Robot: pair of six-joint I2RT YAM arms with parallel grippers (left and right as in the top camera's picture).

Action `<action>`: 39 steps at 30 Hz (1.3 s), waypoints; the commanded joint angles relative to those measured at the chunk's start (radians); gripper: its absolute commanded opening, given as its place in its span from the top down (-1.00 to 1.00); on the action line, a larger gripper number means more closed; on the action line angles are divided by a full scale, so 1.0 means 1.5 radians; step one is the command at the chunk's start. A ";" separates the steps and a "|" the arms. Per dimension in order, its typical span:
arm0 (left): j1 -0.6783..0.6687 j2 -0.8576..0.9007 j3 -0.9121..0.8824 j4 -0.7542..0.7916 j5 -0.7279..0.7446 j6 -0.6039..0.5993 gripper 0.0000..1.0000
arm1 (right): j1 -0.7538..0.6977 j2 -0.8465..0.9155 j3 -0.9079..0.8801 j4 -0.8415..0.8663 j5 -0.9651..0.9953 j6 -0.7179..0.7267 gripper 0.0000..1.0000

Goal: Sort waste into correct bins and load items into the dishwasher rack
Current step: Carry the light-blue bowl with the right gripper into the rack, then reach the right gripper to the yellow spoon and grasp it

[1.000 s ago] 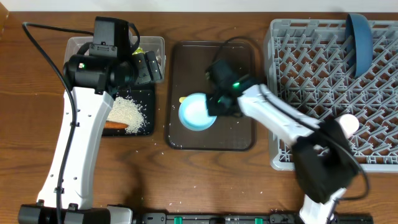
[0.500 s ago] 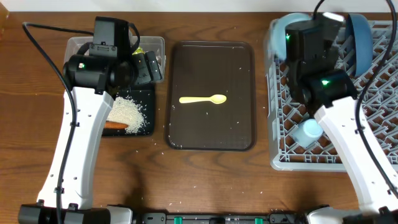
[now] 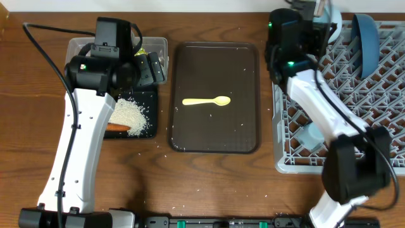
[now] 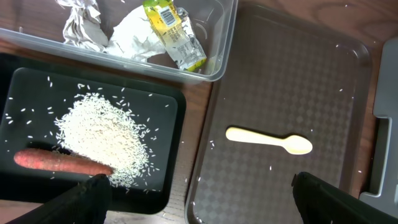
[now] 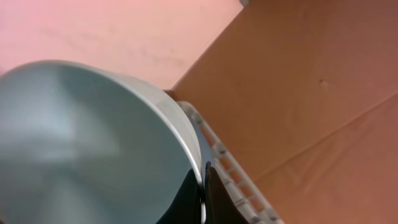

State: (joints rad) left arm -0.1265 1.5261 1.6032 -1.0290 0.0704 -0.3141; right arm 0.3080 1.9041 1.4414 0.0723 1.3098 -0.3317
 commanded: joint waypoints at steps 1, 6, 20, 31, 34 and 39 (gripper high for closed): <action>-0.001 0.002 0.003 -0.002 -0.010 0.002 -0.91 | 0.002 0.045 0.002 0.032 0.078 -0.149 0.98; -0.001 0.002 0.003 -0.002 -0.010 0.002 -0.91 | 0.000 0.092 0.002 0.034 0.077 -0.149 0.99; -0.001 0.002 0.003 -0.002 -0.010 0.002 -0.91 | 0.061 0.110 0.002 -0.072 -0.025 -0.149 0.95; -0.001 0.002 0.003 -0.002 -0.010 0.002 -0.91 | 0.114 0.108 0.002 -0.144 -0.116 -0.148 -0.24; -0.001 0.002 0.003 -0.002 -0.010 0.002 -0.91 | 0.115 0.092 0.005 -0.124 -0.117 -0.141 -0.47; -0.001 0.002 0.003 -0.002 -0.010 0.002 -0.91 | 0.117 0.030 0.012 -0.133 -0.196 -0.082 -0.51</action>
State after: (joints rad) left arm -0.1265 1.5261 1.6032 -1.0290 0.0708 -0.3141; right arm 0.4778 2.0430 1.4387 -0.1246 1.0897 -0.5247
